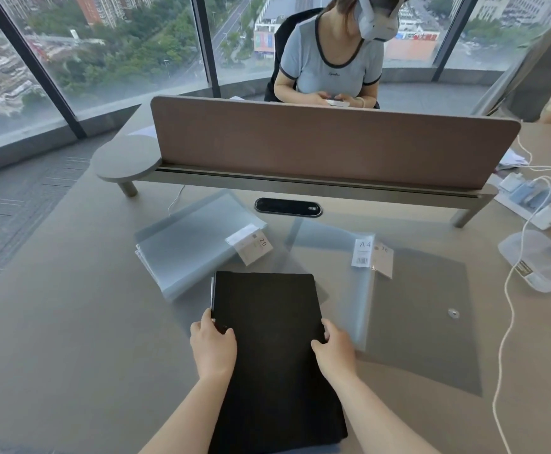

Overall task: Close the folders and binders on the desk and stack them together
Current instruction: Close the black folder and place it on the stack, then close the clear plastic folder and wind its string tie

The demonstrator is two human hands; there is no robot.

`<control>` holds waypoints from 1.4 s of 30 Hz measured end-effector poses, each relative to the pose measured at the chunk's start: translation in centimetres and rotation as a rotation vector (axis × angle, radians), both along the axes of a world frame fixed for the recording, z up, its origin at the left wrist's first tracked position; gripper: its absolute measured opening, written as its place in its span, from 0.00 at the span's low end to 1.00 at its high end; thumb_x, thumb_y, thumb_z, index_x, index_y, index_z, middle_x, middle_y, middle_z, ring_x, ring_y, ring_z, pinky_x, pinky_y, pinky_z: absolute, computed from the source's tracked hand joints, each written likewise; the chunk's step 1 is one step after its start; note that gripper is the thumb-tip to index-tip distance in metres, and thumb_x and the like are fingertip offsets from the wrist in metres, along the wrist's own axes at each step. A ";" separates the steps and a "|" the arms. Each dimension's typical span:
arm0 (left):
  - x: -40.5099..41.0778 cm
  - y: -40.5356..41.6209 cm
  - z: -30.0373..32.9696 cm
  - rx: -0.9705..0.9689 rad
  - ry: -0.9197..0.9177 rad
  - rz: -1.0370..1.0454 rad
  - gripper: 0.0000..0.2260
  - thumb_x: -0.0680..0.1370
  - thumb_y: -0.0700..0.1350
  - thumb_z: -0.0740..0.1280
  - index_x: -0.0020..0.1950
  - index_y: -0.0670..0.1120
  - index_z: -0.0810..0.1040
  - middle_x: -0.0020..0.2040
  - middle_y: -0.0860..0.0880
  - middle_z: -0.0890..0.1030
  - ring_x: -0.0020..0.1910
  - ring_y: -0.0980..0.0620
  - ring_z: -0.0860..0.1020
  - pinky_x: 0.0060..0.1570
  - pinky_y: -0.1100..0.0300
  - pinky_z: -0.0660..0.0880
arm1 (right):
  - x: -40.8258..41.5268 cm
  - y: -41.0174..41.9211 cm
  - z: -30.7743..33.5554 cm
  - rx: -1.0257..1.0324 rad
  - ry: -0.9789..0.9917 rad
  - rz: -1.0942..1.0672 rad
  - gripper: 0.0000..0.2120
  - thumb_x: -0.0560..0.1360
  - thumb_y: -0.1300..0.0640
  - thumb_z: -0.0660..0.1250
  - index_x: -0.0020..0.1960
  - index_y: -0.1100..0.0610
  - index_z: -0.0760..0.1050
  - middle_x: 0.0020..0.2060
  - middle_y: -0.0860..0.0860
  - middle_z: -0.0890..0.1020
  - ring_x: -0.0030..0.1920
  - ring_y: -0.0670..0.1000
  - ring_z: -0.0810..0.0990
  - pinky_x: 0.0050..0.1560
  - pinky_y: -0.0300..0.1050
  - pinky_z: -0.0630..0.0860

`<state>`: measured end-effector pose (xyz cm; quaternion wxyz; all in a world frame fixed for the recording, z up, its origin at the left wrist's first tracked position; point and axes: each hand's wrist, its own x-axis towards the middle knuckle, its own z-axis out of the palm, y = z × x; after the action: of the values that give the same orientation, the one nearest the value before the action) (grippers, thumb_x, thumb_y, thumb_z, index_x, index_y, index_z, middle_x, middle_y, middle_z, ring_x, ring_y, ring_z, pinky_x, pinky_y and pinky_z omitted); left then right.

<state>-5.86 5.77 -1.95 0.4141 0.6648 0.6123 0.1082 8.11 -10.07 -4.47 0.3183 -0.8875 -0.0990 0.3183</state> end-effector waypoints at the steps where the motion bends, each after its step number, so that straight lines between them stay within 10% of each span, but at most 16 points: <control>1: 0.1 -0.1 -0.1 0.023 0.022 -0.007 0.24 0.78 0.36 0.65 0.74 0.44 0.68 0.65 0.41 0.71 0.63 0.42 0.72 0.63 0.45 0.73 | 0.0 0.0 0.1 -0.009 0.003 0.005 0.24 0.75 0.60 0.63 0.71 0.51 0.69 0.54 0.51 0.73 0.50 0.48 0.72 0.50 0.42 0.71; 10: 1.3 -1.4 0.7 0.251 0.203 -0.170 0.28 0.76 0.37 0.66 0.75 0.49 0.67 0.75 0.45 0.65 0.74 0.42 0.61 0.73 0.46 0.59 | 0.3 -0.5 -0.2 -0.036 -0.010 0.060 0.28 0.73 0.57 0.66 0.73 0.49 0.66 0.57 0.50 0.71 0.56 0.50 0.75 0.54 0.43 0.75; 17: 4.1 -4.4 0.8 0.317 0.012 -0.507 0.17 0.78 0.42 0.68 0.67 0.49 0.77 0.66 0.51 0.76 0.69 0.52 0.68 0.68 0.56 0.69 | 2.0 -1.7 0.8 0.071 -0.035 -0.028 0.21 0.78 0.56 0.61 0.71 0.50 0.68 0.52 0.48 0.71 0.50 0.47 0.74 0.50 0.41 0.72; 42: 20.0 -12.5 -1.1 0.098 0.227 -0.986 0.35 0.80 0.55 0.63 0.81 0.49 0.49 0.82 0.48 0.47 0.81 0.47 0.49 0.77 0.52 0.55 | 18.9 -4.9 3.7 -0.072 -0.177 0.182 0.35 0.77 0.53 0.60 0.79 0.50 0.48 0.78 0.49 0.56 0.73 0.55 0.66 0.67 0.50 0.69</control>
<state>14.13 -6.76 -3.03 0.3149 0.9010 0.2610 -0.1446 26.96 -15.01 -0.77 0.2462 -0.9103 -0.1952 0.2694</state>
